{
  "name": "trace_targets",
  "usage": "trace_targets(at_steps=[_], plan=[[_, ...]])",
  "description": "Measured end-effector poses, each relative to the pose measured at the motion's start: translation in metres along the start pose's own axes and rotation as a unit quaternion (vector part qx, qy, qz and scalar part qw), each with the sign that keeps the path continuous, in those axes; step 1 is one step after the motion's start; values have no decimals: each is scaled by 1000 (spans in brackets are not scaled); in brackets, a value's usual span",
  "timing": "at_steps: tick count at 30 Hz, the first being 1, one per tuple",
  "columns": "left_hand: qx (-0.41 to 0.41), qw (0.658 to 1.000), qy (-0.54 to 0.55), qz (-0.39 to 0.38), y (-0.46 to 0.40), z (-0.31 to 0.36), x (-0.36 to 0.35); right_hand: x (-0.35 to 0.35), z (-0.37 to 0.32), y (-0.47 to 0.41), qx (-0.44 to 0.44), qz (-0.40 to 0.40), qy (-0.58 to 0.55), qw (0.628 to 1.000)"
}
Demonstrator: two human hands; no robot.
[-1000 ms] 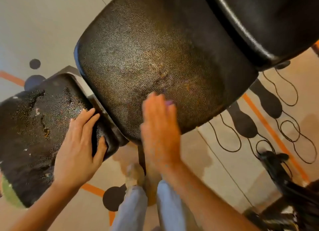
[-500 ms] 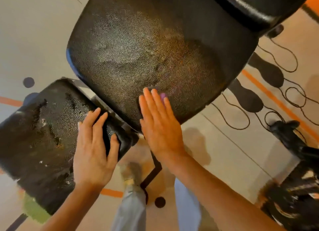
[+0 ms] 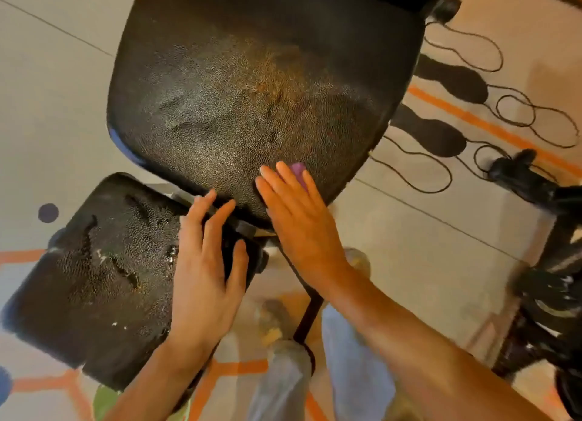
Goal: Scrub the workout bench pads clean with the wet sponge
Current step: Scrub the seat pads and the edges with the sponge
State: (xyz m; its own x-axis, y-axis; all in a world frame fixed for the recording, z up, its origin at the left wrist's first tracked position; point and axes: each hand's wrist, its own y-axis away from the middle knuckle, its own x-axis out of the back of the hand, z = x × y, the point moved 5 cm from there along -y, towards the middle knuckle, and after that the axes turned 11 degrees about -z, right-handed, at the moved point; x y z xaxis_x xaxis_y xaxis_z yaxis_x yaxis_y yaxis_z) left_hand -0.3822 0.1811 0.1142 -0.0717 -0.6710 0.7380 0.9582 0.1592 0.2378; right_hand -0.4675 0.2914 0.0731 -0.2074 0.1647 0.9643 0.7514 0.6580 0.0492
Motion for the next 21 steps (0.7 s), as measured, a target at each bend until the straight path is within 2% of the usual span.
trace_targets(at_steps=[3,5,7,8,10,12,14,16,18,21], plan=[[-43,999,0,-28,-20,6,0,-2,9,-1,28,26,-5,999],[-78,996,-19,-46,-32,11,0,9,24,-11,-31,78,-63,994],[-97,993,-40,-61,-45,14,0,25,37,-16,-99,147,-185,967],[-104,991,-48,-69,-50,16,-1,32,40,-15,-129,186,-262,938],[-121,987,-65,-82,-59,20,-3,40,42,-3,-200,274,-400,851],[-137,983,-78,-95,-65,25,-7,36,38,21,-299,355,-502,729],[-152,978,-83,-113,-70,29,-13,20,31,42,-373,402,-585,598],[-179,970,-95,-132,-73,33,-21,2,24,49,-403,409,-644,505],[-199,963,-108,-144,-77,36,-27,-13,18,43,-398,395,-698,445],[-208,960,-120,-147,-88,43,-32,-18,6,34,-369,369,-731,440]])
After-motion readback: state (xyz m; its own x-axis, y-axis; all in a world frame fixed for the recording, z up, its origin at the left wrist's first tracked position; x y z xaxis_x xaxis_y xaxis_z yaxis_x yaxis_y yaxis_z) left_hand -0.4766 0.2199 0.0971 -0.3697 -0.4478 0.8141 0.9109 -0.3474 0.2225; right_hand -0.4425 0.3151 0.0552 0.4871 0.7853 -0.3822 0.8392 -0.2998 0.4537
